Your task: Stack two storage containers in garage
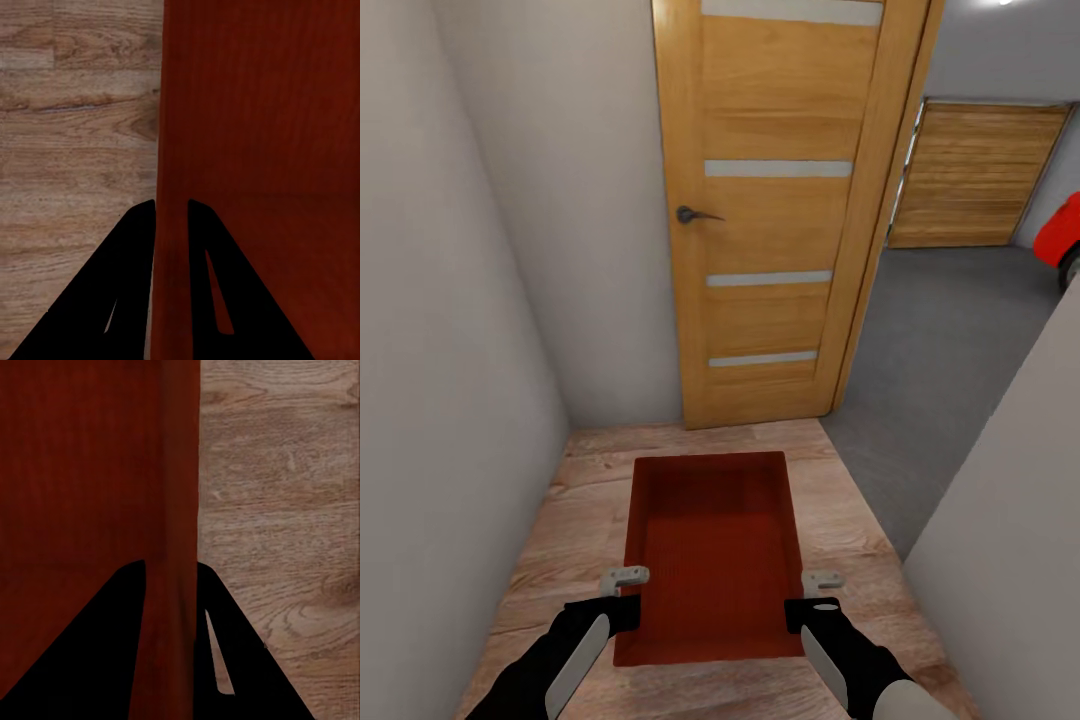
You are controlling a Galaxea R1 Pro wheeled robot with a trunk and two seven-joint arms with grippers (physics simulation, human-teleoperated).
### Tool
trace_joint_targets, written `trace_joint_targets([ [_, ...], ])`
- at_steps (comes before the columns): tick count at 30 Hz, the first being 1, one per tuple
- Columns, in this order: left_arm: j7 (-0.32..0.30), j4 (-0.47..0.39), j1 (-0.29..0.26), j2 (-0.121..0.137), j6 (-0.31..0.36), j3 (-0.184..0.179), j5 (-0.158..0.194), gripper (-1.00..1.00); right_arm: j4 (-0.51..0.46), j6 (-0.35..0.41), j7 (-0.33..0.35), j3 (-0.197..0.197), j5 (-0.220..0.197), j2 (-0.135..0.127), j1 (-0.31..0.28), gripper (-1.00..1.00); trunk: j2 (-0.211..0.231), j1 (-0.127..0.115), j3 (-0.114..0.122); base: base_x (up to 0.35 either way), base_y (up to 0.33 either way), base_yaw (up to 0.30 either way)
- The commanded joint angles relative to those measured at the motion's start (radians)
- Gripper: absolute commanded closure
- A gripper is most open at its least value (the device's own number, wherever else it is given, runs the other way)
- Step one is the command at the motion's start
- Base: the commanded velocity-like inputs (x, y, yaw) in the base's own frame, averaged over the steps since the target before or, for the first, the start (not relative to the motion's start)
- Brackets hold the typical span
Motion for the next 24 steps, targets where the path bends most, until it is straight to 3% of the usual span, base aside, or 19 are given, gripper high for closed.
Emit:
trace_joint_targets([
  [1, 0.009, -0.014, -0.001, 0.001, -0.078, 0.005, 0.002, 1.00, 0.000, 0.005, -0.005, 0.001, -0.011, -0.001, 0.000, 1.00, 0.000, 0.000, -0.001, 0.343, 0.112, 0.000],
  [17, 0.009, -0.014, -0.001, 0.001, -0.078, 0.005, 0.002, 1.00, 0.000, 0.005, -0.005, 0.001, -0.011, -0.001, 0.000, 1.00, 0.000, 0.000, -0.001, 0.343, 0.107, -0.001],
  [24, 0.009, -0.014, -0.001, 0.001, -0.078, 0.005, 0.002, 1.00, 0.000, 0.006, -0.005, 0.001, -0.011, -0.001, 0.000, 1.00, 0.000, 0.000, 0.000, 0.296, 0.022, -0.138],
])
